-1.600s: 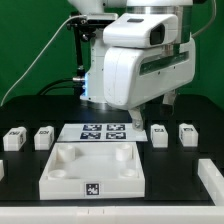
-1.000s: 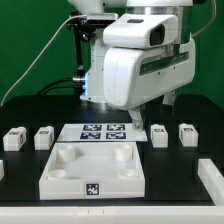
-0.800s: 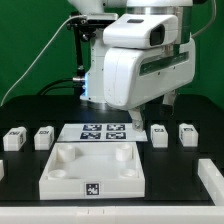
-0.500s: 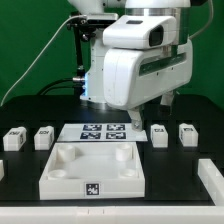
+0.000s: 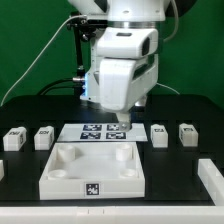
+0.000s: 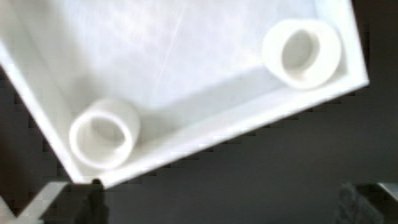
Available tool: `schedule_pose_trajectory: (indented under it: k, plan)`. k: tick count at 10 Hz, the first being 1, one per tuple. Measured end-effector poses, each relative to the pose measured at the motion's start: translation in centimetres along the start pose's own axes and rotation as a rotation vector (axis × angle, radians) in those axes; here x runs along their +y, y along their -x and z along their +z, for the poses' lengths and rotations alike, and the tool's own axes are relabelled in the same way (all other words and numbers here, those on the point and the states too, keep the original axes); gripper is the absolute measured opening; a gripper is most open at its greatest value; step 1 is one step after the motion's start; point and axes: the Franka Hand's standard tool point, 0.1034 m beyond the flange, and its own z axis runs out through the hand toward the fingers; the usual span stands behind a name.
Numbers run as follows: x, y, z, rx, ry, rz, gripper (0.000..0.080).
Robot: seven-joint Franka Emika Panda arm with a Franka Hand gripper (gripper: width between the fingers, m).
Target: Assemble one leg
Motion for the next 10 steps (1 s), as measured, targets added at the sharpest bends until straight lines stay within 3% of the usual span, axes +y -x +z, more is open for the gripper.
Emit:
schedule_pose_trajectory:
  k: [3,4,5,8,10]
  plan:
    - [-0.1,0.0,0.1,0.0,-0.002,-0.001,0.065]
    - [-0.3,0.3,0.4,0.002,0.025,-0.118,0.065]
    - [-1.6,1.5,1.2,-0.004,0.039,-0.232,0.065]
    - [-3.2,4.6,2.5,-0.019,0.011,-0.407,0.065]
    - [-3.0,4.4,2.4,-0.019,0.012,-0.394,0.065]
